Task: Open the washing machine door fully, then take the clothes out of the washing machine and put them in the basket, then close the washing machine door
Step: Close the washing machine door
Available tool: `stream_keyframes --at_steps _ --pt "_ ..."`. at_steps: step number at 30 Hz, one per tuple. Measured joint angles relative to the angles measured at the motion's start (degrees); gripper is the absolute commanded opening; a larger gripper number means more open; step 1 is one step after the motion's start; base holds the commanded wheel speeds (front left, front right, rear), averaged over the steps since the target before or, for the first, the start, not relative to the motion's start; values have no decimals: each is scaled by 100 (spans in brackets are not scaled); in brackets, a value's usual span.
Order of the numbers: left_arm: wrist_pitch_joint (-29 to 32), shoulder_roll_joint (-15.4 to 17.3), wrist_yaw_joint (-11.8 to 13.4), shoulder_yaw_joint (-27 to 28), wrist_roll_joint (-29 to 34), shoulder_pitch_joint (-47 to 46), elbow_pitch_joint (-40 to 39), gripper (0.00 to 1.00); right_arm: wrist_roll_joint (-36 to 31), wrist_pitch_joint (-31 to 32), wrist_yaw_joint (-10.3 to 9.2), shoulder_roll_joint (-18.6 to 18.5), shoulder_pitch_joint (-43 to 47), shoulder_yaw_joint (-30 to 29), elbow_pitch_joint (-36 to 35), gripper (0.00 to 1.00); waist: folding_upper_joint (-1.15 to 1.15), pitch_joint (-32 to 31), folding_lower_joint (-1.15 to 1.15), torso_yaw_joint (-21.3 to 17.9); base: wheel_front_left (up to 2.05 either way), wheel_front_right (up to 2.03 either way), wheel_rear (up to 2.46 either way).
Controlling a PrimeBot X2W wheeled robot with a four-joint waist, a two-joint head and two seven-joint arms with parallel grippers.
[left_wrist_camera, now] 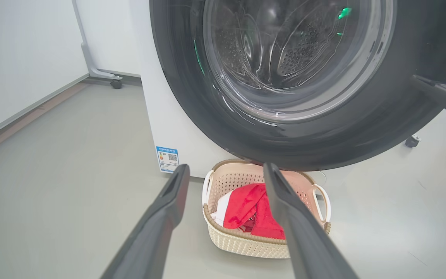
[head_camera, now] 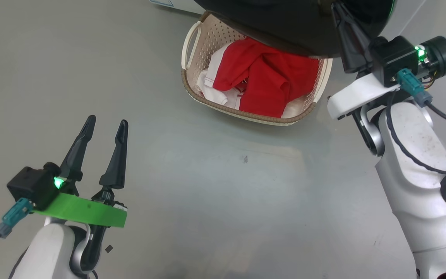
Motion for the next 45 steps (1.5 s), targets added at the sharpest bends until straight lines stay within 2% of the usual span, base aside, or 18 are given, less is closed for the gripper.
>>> stream_keyframes --at_steps 11,27,35,45 --pt "0 2 0 -100 -120 -237 -143 100 -171 137 -51 -154 -727 -48 93 0 0 368 0 -9 0 0 0" --pt "0 -9 0 -230 -312 -674 -188 100 -413 325 -246 -380 -1855 -172 247 0 0 1070 1 90 0 0 0" --pt "0 -69 0 -308 -326 -854 -182 100 -528 441 -252 -572 -2184 -234 400 0 0 1274 0 195 0 0 0" --pt "0 -125 0 -357 -354 -939 -118 100 -561 435 -371 -541 -2410 -380 501 0 0 1408 0 315 0 0 0"
